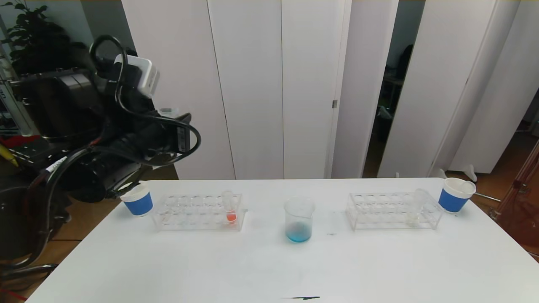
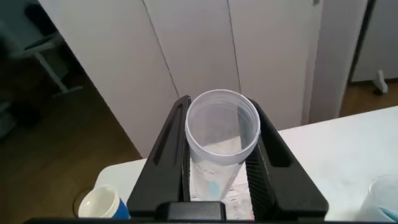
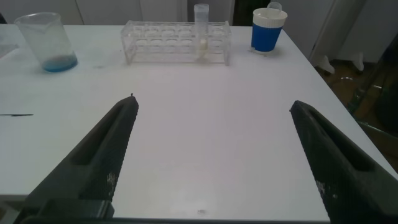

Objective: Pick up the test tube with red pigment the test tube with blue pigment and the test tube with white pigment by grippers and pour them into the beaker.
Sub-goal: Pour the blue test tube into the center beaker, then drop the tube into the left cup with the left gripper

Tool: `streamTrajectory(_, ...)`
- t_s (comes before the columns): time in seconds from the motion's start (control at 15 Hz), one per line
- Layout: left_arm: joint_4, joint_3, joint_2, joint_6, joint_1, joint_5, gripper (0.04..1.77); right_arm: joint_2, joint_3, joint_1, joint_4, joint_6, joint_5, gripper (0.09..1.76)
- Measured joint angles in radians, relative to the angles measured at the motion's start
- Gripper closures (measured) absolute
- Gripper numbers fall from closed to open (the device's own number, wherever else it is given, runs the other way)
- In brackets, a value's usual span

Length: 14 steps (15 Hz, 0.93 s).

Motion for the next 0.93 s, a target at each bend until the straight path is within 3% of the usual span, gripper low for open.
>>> streamTrajectory(0.13, 0.0, 0.014, -0.006, -0.029, 0.086, 0.099, 1.23, 0.0, 0.0, 0.0, 0.0, 0.0, 0.0, 0.1)
streamTrajectory(0.27, -0.002, 0.027, -0.001, -0.152, 0.17, 0.155, 1.23, 0.0, 0.0, 0.0, 0.0, 0.0, 0.0, 0.1)
streamTrajectory(0.33, -0.002, 0.03, 0.005, -0.236, 0.207, 0.158, 1.23, 0.0, 0.0, 0.0, 0.0, 0.0, 0.0, 0.1)
streamTrajectory(0.47, -0.001, 0.027, 0.027, -0.295, 0.27, 0.158, 1.23, 0.0, 0.0, 0.0, 0.0, 0.0, 0.0, 0.1)
streamTrajectory(0.67, -0.041, 0.002, 0.081, -0.298, 0.357, 0.161, 1.23, 0.0, 0.0, 0.0, 0.0, 0.0, 0.0, 0.1)
streamTrajectory(0.93, -0.17, -0.08, 0.192, -0.294, 0.408, 0.157, 1.23, 0.0, 0.0, 0.0, 0.0, 0.0, 0.0, 0.1)
